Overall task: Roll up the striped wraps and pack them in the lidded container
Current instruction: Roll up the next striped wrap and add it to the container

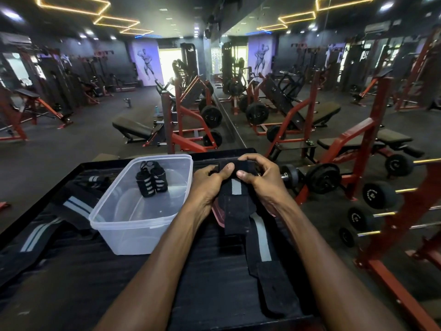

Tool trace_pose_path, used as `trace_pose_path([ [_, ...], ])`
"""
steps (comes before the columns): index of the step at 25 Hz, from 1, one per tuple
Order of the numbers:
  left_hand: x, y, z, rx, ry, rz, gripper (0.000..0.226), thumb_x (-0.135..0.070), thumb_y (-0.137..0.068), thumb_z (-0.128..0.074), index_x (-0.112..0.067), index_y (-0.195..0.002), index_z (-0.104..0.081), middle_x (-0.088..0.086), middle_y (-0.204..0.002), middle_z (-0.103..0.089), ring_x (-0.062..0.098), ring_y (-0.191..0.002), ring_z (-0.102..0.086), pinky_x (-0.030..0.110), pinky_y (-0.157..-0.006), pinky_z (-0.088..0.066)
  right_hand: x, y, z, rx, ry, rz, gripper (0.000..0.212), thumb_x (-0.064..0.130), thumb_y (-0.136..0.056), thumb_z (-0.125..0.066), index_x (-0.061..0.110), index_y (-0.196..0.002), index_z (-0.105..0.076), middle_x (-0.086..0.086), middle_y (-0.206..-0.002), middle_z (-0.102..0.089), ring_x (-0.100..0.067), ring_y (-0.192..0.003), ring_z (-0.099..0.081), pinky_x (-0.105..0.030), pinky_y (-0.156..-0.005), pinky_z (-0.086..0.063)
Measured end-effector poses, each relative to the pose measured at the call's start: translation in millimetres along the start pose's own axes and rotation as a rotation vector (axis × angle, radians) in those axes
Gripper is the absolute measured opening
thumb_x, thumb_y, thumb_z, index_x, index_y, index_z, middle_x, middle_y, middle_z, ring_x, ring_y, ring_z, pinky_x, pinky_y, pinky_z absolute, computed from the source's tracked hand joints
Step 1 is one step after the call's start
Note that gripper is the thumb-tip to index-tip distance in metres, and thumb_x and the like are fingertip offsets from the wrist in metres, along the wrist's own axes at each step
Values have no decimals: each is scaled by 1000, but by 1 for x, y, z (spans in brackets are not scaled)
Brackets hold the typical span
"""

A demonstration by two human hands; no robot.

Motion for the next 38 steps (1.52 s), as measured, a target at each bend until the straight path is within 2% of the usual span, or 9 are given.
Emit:
trace_pose_path([
  [5, -7, 2, 1, 3, -65, -115, 23, -4, -86, -72, -15, -106, -74, 4, -93, -77, 17, -81, -74, 30, -72, -60, -13, -2, -2, -20, -127, -163, 11, 14, -89, -72, 10, -99, -71, -13, -97, -74, -25, -90, -71, -45, -87, -58],
  [12, -1, -2, 0, 18, 0, -52, 11, -15, -85, -77, -16, -96, -76, 13, -99, -75, 29, -90, -72, 48, -85, -61, -4, -3, 0, 24, -1, -18, 28, -9, -77, -74, 9, -98, -68, -9, -97, -70, -20, -91, -68, -42, -85, -58],
  [14, -4, -3, 2, -7, -59, -133, 19, -4, -85, -73, -21, -93, -76, 8, -100, -75, 26, -92, -71, 43, -80, -61, -7, -2, -3, 37, -86, -96, 22, -6, -81, -71, 9, -96, -68, -15, -101, -68, -27, -90, -68, -48, -75, -61],
  [18, -8, 0, 2, 5, -166, -251, 33, 4, -84, -69, -25, -99, -74, 2, -104, -73, 18, -96, -69, 33, -85, -59, -11, 2, -6, 73, -165, -299, 21, 19, -95, -64, 3, -108, -66, -14, -94, -68, -23, -72, -70, -33, -52, -55],
  [22, -6, -4, 1, 41, -196, -268, 32, -5, -85, -73, -22, -112, -71, 3, -109, -74, 23, -98, -70, 33, -69, -58, -6, 0, -1, 24, -162, -166, 11, 1, -90, -67, 8, -99, -67, -10, -86, -68, -24, -69, -67, -29, -48, -52],
  [25, -5, -6, 0, 32, -227, -303, 27, -19, -83, -76, -31, -106, -71, 1, -106, -74, 28, -98, -71, 42, -76, -58, -3, 0, 1, 33, -161, -103, 25, -9, -85, -67, 12, -97, -68, -9, -86, -68, -23, -72, -65, -31, -56, -52],
  [28, -6, -5, -1, 14, -194, -304, 30, -7, -83, -73, -31, -101, -71, 4, -102, -73, 29, -91, -69, 38, -71, -55, 1, 0, -1, 49, -169, -115, 29, -12, -83, -66, 11, -101, -68, -8, -90, -66, -17, -73, -65, -27, -58, -53],
  [34, -13, 3, -2, 47, -267, -413, 41, 10, -80, -66, -20, -108, -70, -3, -103, -70, 11, -96, -66, 20, -82, -53, -3, 6, -7, 99, -231, -307, 14, 15, -96, -62, 9, -108, -64, -3, -79, -71, -17, -66, -68, -34, -63, -51],
  [38, -8, -1, -4, 57, -141, -259, 27, -23, -79, -76, -22, -105, -72, 3, -106, -74, 23, -103, -70, 41, -91, -58, 4, 6, -5, 65, -225, -228, 20, 0, -96, -57, -2, -116, -60, -7, -79, -66, -4, -54, -64, -24, -51, -52],
])
Point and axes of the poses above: each hand's wrist, its own y-axis away from the middle knuckle, its own z-axis out of the back of the hand, x = y × z, the point moved 5 cm from there along -y, towards the middle knuckle
